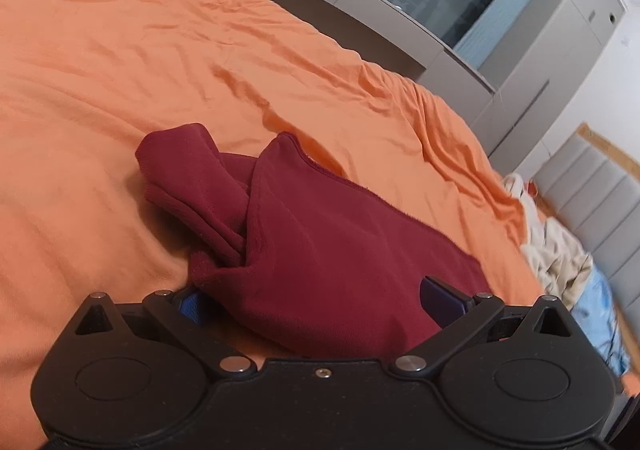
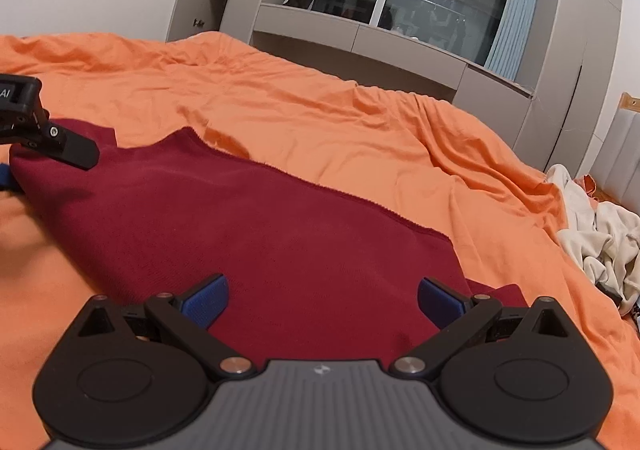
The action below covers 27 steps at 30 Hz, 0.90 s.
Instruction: Fold small clothes
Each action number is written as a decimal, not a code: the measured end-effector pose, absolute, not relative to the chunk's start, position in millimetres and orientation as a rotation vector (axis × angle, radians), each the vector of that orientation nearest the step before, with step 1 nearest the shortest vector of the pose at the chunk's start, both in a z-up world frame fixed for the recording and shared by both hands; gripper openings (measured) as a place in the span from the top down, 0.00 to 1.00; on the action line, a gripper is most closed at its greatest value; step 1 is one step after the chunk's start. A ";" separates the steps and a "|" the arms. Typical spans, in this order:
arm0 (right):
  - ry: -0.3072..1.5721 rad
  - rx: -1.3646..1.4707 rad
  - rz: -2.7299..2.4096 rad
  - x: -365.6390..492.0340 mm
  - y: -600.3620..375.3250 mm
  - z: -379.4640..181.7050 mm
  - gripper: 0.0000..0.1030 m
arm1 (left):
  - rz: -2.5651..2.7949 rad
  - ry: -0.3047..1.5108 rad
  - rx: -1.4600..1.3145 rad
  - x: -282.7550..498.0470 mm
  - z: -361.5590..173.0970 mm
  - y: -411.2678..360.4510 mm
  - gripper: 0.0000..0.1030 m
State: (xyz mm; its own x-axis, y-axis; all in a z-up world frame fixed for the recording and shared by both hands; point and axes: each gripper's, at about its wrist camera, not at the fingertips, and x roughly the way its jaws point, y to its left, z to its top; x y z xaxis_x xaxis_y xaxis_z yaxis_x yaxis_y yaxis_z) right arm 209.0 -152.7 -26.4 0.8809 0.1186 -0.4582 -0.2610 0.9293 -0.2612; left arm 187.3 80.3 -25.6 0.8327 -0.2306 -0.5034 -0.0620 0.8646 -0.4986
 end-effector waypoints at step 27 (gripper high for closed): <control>0.394 -0.465 0.188 200.9 -129.4 -36.7 0.00 | 0.020 0.459 -0.662 175.4 -32.5 91.7 0.17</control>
